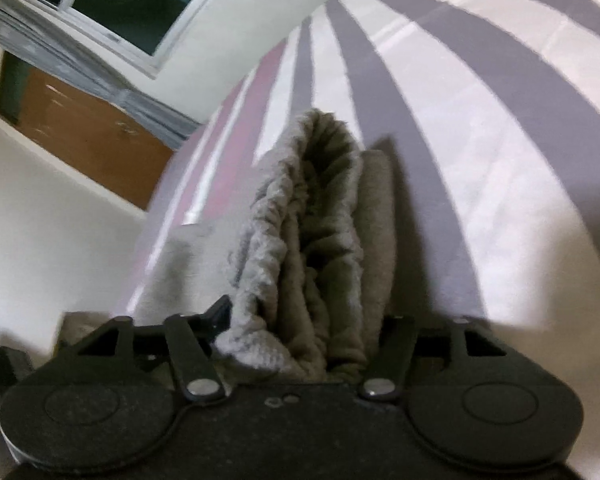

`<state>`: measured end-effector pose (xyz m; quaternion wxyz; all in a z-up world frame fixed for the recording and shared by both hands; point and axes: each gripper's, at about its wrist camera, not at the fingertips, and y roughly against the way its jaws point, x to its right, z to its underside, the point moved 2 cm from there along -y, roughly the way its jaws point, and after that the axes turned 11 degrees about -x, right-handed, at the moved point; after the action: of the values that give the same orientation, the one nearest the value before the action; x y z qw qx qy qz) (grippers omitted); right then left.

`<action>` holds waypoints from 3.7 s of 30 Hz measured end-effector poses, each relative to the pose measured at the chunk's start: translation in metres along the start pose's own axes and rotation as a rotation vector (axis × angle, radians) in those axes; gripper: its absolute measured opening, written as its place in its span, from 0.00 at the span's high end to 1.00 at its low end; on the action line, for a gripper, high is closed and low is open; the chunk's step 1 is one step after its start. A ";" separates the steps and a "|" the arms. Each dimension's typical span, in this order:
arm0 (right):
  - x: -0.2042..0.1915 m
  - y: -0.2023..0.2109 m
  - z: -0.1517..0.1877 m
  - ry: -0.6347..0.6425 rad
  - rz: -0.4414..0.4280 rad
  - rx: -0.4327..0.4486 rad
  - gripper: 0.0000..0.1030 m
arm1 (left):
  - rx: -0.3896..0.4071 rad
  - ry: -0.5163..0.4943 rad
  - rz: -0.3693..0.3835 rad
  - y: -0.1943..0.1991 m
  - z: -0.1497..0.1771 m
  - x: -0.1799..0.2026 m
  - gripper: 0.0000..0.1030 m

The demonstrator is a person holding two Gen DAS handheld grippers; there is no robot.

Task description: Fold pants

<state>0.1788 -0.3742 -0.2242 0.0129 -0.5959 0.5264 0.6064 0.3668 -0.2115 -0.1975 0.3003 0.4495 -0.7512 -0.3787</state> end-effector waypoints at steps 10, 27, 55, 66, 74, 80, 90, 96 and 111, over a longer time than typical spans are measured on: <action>-0.025 0.017 -0.002 0.114 0.212 0.090 0.26 | 0.017 0.002 -0.101 0.019 0.007 -0.003 0.47; -0.087 -0.005 0.034 0.522 0.453 0.090 0.66 | 0.011 -0.082 -0.145 0.031 0.041 0.022 0.47; -0.115 -0.014 0.038 0.499 0.608 -0.015 0.38 | -0.175 -0.007 -0.250 0.033 0.021 0.034 0.31; -0.115 0.033 0.066 0.386 0.513 0.010 0.20 | -0.050 0.047 -0.246 0.095 0.062 0.027 0.09; -0.126 0.077 0.110 0.363 0.392 -0.046 0.04 | 0.049 -0.040 -0.261 0.167 0.092 0.048 0.00; -0.145 0.125 0.140 0.370 0.321 -0.022 0.00 | 0.106 -0.053 -0.249 0.222 0.118 0.060 0.00; -0.161 0.194 0.190 0.398 0.416 0.111 0.00 | 0.196 -0.122 -0.306 0.293 0.158 0.077 0.00; -0.174 0.225 0.212 0.456 0.455 0.228 0.00 | 0.244 -0.073 -0.215 0.333 0.177 0.075 0.00; -0.191 0.240 0.237 0.491 0.524 0.332 0.00 | 0.280 -0.018 -0.208 0.351 0.195 0.072 0.00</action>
<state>-0.0880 -0.2092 0.0035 -0.1723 -0.5586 0.7389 0.3351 0.0253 -0.1101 0.0015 0.1871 0.5588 -0.7487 -0.3037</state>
